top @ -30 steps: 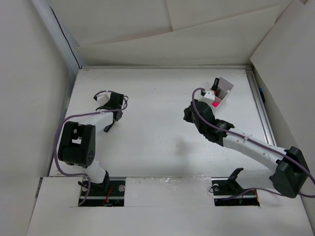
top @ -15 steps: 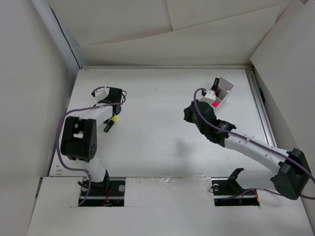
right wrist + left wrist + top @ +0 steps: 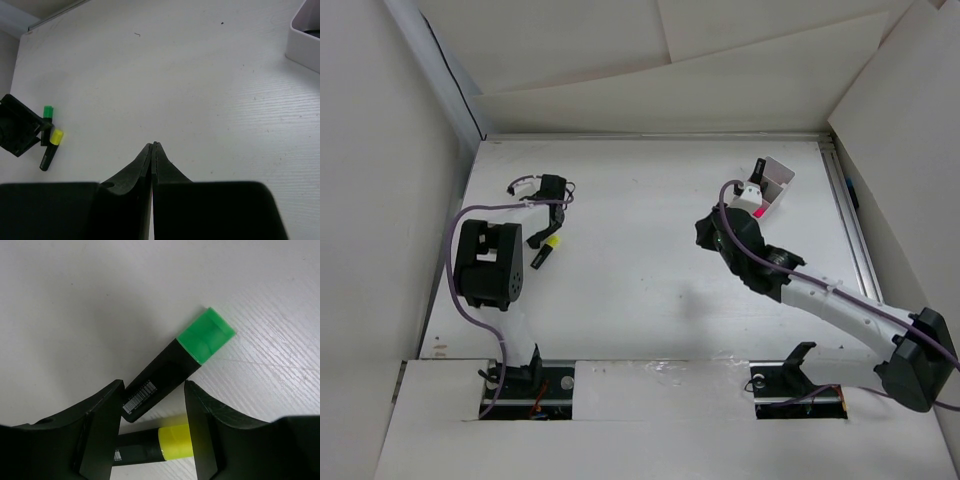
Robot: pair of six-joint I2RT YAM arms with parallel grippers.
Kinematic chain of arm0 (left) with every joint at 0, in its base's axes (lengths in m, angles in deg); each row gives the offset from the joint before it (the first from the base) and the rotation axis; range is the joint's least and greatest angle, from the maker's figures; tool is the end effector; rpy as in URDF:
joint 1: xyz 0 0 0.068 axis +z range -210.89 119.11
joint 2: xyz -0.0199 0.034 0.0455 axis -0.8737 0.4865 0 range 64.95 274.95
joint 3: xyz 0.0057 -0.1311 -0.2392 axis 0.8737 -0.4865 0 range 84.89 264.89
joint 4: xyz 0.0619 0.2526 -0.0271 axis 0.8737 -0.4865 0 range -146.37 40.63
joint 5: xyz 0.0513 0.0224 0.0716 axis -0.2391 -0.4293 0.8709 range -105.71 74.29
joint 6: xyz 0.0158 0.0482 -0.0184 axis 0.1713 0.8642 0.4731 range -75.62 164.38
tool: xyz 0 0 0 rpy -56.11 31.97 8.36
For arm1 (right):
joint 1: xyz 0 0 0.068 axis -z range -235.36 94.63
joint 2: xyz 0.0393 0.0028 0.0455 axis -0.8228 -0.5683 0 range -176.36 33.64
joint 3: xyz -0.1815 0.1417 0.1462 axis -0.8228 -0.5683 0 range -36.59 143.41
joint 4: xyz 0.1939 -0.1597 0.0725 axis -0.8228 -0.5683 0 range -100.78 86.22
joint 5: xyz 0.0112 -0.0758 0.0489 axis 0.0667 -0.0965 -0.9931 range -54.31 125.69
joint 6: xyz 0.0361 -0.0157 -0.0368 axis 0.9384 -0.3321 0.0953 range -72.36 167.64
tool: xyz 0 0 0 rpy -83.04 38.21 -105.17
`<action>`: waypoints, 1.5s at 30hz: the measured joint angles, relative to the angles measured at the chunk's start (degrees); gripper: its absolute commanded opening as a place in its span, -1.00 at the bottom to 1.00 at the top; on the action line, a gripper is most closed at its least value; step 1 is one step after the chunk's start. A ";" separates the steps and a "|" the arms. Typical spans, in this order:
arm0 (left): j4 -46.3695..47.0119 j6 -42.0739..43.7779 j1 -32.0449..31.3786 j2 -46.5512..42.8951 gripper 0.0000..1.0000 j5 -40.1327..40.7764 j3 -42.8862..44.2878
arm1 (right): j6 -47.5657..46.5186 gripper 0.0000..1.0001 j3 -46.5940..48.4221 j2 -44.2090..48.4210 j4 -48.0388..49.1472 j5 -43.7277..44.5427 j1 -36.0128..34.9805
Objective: Sort the stationery into containers
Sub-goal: Pick up the stationery from the corner of the board.
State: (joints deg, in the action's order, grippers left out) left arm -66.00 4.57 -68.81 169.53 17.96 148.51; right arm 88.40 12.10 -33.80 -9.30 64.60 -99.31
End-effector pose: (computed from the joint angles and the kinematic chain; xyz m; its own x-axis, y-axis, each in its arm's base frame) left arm 0.3656 -0.0309 0.1663 -0.5274 -0.4646 -0.7113 -0.6733 0.7392 0.0164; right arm 0.2034 0.1722 0.2921 -0.4136 0.3952 -0.8202 -0.0266 0.8953 0.4448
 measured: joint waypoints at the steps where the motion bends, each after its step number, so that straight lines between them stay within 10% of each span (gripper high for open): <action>1: -0.13 0.04 0.00 0.39 -0.06 -0.20 0.37 | 0.00 -0.89 0.00 0.13 0.00 0.00 0.00; 6: -0.35 0.68 0.00 1.49 -0.06 -0.59 1.22 | -0.02 -0.70 -0.02 0.46 0.02 -0.04 0.00; 20: -0.42 1.44 0.00 1.66 -0.91 -1.31 1.46 | -0.04 -0.33 -0.04 0.46 0.02 -0.50 0.44; 34: -2.43 0.98 -1.77 -15.82 -1.00 -3.37 1.33 | -0.98 0.30 -0.72 0.90 1.70 -5.66 2.43; 45: 11.45 2.62 -4.00 -29.77 -1.00 -23.65 -16.41 | -3.10 0.70 -2.47 0.02 5.99 -24.48 12.20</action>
State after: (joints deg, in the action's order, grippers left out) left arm -54.54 7.19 -72.81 139.76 -5.69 132.09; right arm 85.29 9.63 -33.78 -3.31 40.12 -87.11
